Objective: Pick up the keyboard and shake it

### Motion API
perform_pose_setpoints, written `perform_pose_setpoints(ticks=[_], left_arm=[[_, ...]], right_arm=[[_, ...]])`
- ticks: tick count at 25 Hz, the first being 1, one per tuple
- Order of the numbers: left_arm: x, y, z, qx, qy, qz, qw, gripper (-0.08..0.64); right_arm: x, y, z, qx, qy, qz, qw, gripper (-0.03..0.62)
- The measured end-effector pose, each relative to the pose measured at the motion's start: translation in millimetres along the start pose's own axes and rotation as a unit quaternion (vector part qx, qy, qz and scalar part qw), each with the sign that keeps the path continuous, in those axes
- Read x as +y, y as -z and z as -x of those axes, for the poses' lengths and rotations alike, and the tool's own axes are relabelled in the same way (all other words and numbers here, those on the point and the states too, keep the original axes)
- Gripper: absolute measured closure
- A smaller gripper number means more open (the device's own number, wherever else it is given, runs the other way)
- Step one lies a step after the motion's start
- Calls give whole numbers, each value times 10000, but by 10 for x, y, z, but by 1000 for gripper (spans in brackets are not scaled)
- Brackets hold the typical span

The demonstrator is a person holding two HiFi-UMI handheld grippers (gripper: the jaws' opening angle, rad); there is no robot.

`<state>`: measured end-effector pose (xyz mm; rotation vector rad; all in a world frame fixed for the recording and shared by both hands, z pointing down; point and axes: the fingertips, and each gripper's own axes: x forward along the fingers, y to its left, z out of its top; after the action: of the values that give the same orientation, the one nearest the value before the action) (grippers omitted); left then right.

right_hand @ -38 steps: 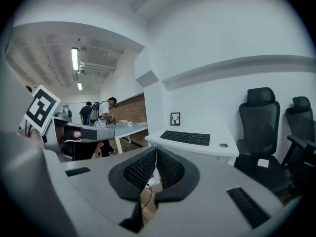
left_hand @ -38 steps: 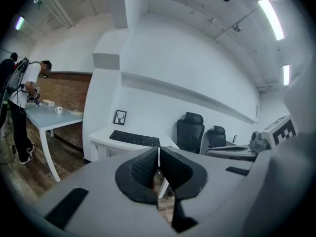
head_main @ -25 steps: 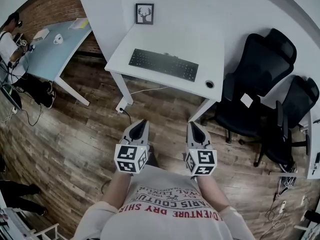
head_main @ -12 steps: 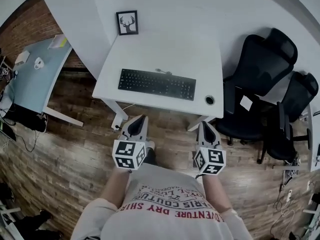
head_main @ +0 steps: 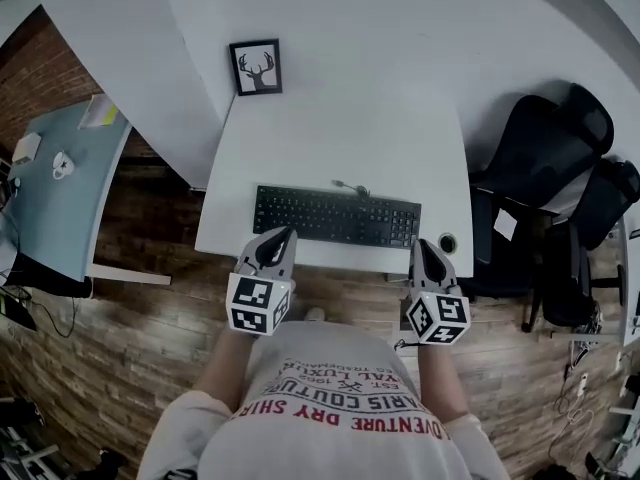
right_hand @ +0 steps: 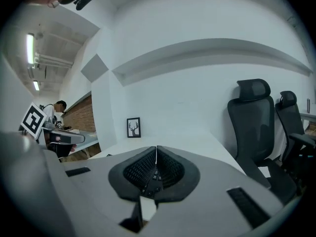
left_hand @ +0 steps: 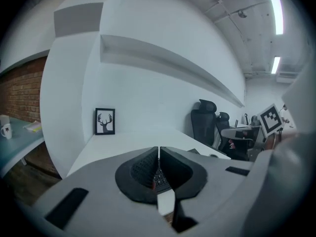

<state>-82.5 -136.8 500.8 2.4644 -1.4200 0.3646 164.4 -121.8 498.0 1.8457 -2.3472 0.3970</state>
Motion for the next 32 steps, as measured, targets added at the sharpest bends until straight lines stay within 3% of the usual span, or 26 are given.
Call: perform_pose_setpoints(ticks=[5,7,8,11,15,16,18,25,29,32], left_arm=[[285,74,-262,230,423,161,9987,528],[383,154,-319,245,495,443,9975,528],[436,197,-347,247,511,622,9965,528],[637,376,-438,383,391,981,9937,528],[892,662,-545,707,112,1095,9914,525],[927,723,-574,811,114,1092,9906,514],[979,832,-639,1027,157,1069,9888,399],[1269,1142,-862,1571,-26,1263,9795,249],[1450,1280,-968,1829,-55,1513,9714,222],[1466,1367,-1068,2015,181,1609,9660,222]], right_arm=[[19,115,-349,239,-169,-493,9984,545],[-21,256,-429,504,-248,-605,9966,406],[-65,325,-462,621,-237,-609,9959,389],[-213,508,-566,855,-137,-684,9939,345],[-410,723,-733,1139,-84,-842,9899,319],[-464,774,-780,1224,-95,-876,9886,314],[-578,878,-875,1406,-128,-937,9855,308],[-906,1178,-1154,2031,-253,-1063,9730,290],[-960,1317,-1253,2363,-484,-1178,9633,290],[-990,1381,-1287,2493,-667,-1363,9565,290]])
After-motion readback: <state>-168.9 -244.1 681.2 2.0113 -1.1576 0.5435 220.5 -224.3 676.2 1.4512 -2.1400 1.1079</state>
